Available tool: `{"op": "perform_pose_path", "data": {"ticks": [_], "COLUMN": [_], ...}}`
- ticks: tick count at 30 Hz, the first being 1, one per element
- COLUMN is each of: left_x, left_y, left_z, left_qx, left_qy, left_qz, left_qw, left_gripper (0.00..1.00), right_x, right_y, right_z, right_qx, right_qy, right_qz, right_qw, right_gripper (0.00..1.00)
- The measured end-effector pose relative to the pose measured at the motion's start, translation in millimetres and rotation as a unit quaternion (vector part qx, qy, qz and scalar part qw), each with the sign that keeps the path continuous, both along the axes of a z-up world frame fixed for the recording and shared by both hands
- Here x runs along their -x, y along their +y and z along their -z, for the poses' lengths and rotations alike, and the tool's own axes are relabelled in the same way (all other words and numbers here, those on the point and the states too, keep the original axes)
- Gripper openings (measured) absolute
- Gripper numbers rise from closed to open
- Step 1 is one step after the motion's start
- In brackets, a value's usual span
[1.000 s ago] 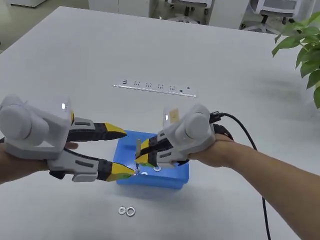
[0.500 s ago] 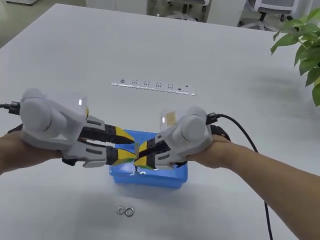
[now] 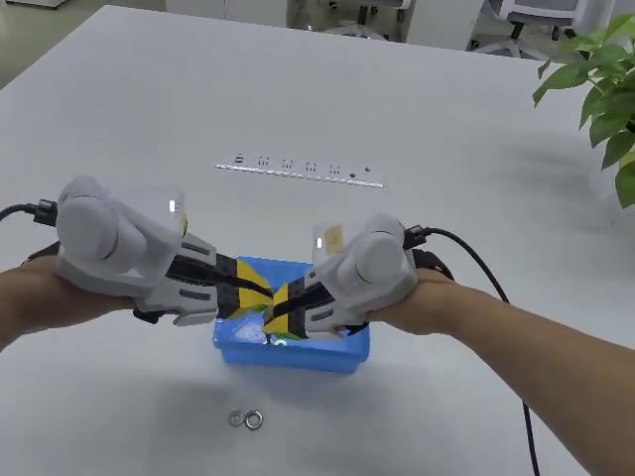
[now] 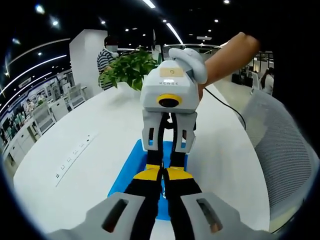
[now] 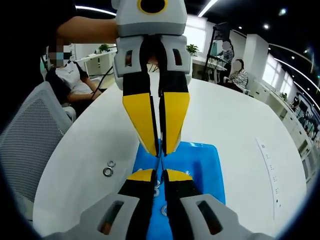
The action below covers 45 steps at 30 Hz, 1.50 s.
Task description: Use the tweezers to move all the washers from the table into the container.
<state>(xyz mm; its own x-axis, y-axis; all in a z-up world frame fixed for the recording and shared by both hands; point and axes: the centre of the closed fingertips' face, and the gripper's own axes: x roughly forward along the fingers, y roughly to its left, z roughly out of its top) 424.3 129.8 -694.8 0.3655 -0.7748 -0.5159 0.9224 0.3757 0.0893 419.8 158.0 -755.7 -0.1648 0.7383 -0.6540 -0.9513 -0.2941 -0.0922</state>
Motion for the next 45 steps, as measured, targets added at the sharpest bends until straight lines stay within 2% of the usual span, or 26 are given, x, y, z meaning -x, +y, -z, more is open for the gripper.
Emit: {"op": "perform_pose_path", "data": {"ticks": [15,24,37,45], "left_x": [3.1,3.0,4.2,10.4], "left_y": [-1.7,-4.1,-7.1,-9.1], "left_z": [-0.2,-5.3,-23.3,-31.9], "left_qx": [-0.008,-0.006,-0.001,-0.006], "left_qy": [0.000,-0.002,-0.014,-0.017], "left_qz": [0.010,0.010,0.006,0.008], "left_qw": [0.9999,0.9999,0.9999,0.9998], "left_gripper": [0.06,0.06,0.06,0.06], "right_x": [1.5,1.0,-1.6,0.9], "right_y": [-1.1,-5.0,-18.0,-33.6], "right_z": [-0.6,-2.1,-11.9,-24.3], "right_qx": [0.005,0.008,0.006,-0.002], "right_qy": [0.003,-0.001,0.001,0.003], "right_qz": [0.002,0.005,0.030,0.058], "right_qw": [1.0000,1.0000,0.9995,0.9983], "right_gripper": [0.11,0.13,0.19,0.26]}}
